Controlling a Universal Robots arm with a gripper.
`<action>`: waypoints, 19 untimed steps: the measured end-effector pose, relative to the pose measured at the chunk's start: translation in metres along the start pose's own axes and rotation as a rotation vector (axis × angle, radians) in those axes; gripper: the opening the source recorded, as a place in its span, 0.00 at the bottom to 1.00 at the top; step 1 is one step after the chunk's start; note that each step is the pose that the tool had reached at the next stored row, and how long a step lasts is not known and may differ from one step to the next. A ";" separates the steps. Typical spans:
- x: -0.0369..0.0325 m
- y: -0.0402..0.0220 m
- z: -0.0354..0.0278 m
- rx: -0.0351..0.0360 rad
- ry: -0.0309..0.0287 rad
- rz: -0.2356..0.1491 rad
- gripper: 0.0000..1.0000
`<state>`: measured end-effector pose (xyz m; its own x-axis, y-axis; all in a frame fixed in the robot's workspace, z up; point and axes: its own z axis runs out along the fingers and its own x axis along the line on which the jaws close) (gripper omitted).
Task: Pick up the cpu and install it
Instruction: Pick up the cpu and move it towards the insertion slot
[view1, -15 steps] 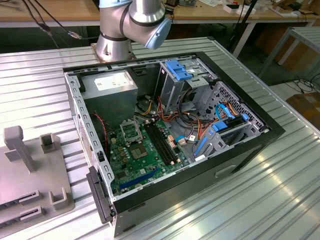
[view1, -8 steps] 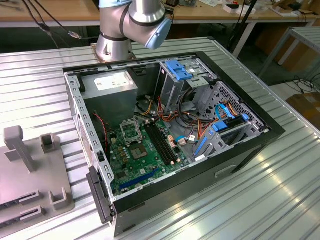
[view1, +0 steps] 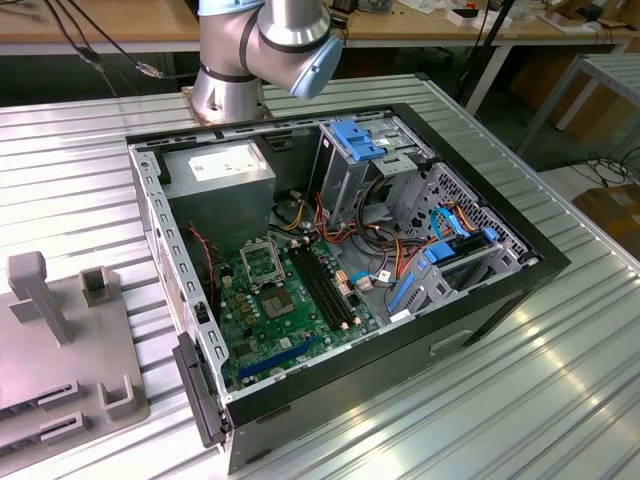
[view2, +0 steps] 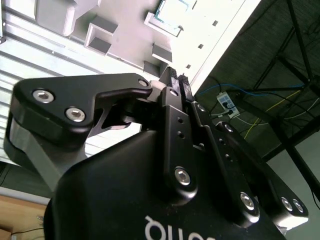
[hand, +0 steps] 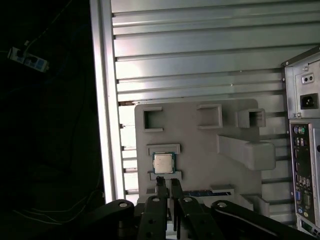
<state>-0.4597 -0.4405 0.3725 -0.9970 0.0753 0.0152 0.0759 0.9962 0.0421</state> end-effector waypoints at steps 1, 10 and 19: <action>0.0000 0.0000 0.0000 0.0000 0.0000 0.000 0.18; 0.0002 0.0000 0.0001 0.0000 0.0000 0.000 0.34; 0.0004 0.0000 0.0002 0.0000 0.0000 0.000 0.53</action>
<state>-0.4601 -0.4405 0.3723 -0.9970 0.0753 0.0152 0.0759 0.9962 0.0421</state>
